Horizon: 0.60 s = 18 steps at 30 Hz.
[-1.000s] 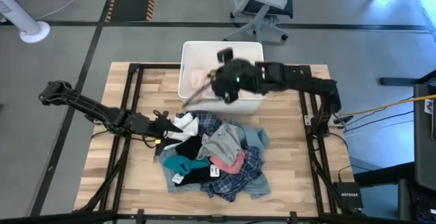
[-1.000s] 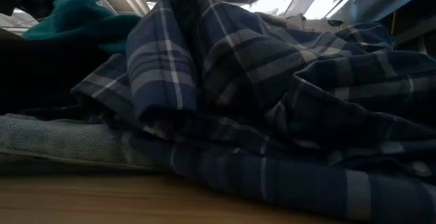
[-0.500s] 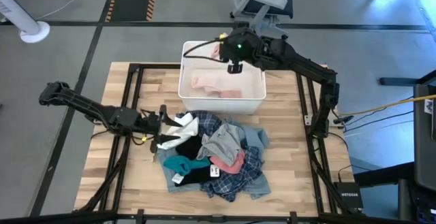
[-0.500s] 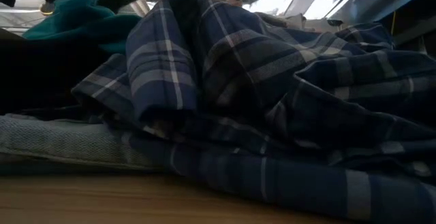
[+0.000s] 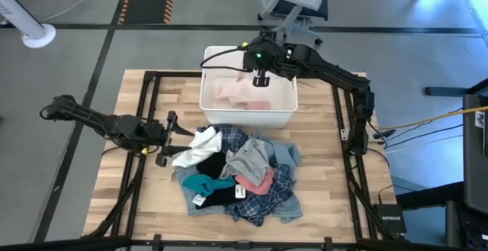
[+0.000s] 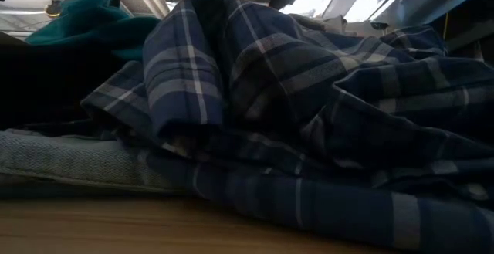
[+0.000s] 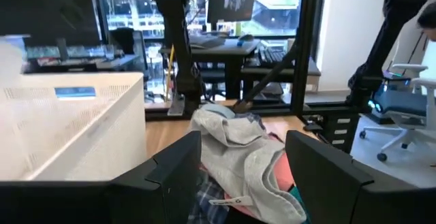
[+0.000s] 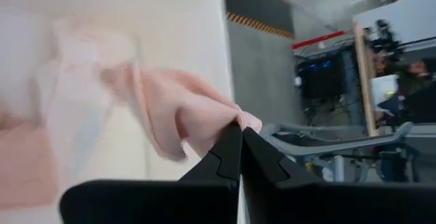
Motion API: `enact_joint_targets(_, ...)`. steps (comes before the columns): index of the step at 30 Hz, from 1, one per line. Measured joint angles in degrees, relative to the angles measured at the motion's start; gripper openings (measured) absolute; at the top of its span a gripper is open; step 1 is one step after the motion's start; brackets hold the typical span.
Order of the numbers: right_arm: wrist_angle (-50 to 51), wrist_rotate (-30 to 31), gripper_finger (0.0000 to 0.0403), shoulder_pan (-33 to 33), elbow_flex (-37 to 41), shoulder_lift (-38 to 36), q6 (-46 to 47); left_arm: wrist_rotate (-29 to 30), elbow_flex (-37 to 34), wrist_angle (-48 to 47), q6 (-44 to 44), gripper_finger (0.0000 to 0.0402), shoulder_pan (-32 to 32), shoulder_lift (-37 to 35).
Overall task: Sort clothes
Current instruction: Put the pink sock into the white laundry bin
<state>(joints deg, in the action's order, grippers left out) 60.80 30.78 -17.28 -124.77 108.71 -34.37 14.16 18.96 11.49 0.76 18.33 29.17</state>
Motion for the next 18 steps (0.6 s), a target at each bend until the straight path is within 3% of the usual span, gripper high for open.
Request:
enact_joint_targets(5, 2.25, -0.71, 0.001, 0.0, 0.02, 0.15, 2.57, -0.01, 0.0, -3.67, 0.12, 0.021, 0.0, -2.1)
enact_joint_targets(10, 2.7, -5.38, 0.0017, -0.09, 0.04, 1.09, 5.81, 0.01, -0.02, -5.57, 1.15, 0.021, 0.0, -2.98)
enact_joint_targets(14, 1.9, -4.54, 0.0064, 0.12, 0.04, 1.94, 5.63, -0.01, -0.03, -5.46, 1.16, 0.021, 0.0, -2.98)
enact_joint_targets(18, 0.82, 2.41, 0.0128, 1.27, 0.04, 1.6, 2.67, -0.01, -0.02, -5.5, 0.76, 0.021, 0.0, -2.97)
